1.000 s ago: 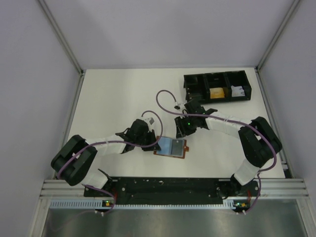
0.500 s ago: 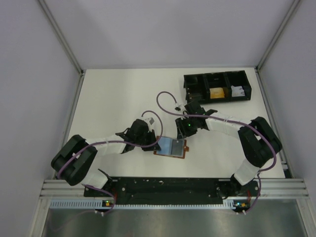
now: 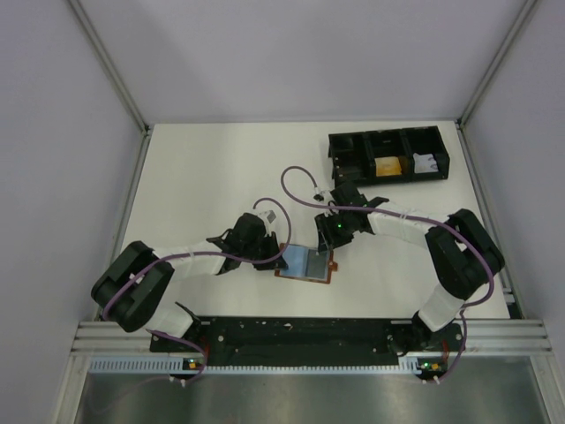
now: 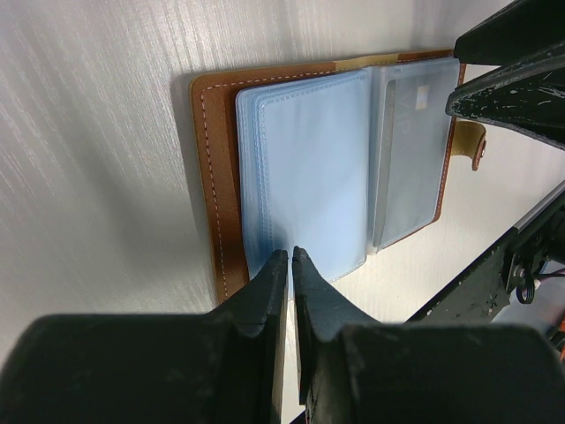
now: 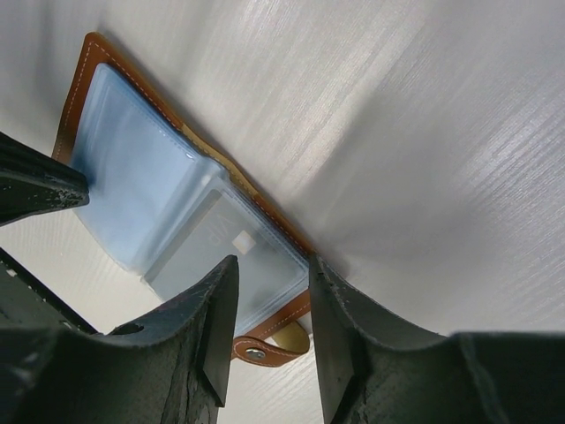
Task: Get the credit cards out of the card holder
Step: Remove the credit card from the card holder.
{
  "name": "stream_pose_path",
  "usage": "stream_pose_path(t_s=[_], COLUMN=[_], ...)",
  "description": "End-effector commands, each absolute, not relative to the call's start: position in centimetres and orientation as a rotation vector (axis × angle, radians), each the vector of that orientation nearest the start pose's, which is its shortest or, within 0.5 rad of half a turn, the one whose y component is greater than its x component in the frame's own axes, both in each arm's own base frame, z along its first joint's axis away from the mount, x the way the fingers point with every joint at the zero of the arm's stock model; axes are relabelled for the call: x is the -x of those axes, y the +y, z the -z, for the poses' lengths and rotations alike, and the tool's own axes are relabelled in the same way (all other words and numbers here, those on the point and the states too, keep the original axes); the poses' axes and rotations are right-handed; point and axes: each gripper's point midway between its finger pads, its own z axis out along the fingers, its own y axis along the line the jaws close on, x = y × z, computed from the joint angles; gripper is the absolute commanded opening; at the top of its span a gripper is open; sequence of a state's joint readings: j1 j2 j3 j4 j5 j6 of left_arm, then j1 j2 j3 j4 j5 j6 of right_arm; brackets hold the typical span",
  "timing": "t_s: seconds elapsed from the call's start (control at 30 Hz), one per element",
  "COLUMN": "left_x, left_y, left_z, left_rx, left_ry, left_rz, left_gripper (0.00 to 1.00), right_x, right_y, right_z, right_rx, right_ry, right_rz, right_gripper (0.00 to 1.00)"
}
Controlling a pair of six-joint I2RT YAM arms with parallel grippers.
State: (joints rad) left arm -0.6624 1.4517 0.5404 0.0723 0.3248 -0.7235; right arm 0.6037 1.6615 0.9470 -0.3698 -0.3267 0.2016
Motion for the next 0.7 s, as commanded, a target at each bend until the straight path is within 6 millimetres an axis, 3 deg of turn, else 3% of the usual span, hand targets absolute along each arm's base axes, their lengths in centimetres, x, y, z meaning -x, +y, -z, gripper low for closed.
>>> stream_pose_path(t_s=[0.0, 0.27, 0.67], left_x=[-19.4, -19.4, -19.4], left_y=[-25.5, -25.5, -25.4], left_z=[-1.4, -1.4, -1.5], left_rx=[-0.098, -0.1, -0.096], left_ry=[2.651, 2.65, 2.646], left_rz=[0.929, 0.928, 0.928], left_gripper=[0.11, 0.11, 0.11], right_x=[-24.6, -24.4, -24.0], right_y=[25.0, 25.6, 28.2], right_z=[-4.6, -5.6, -8.1], right_rx=[0.651, 0.658, 0.652], right_ry=[2.631, 2.609, 2.544], right_rz=[-0.722, -0.774, -0.993], right_gripper=[0.37, 0.34, 0.27])
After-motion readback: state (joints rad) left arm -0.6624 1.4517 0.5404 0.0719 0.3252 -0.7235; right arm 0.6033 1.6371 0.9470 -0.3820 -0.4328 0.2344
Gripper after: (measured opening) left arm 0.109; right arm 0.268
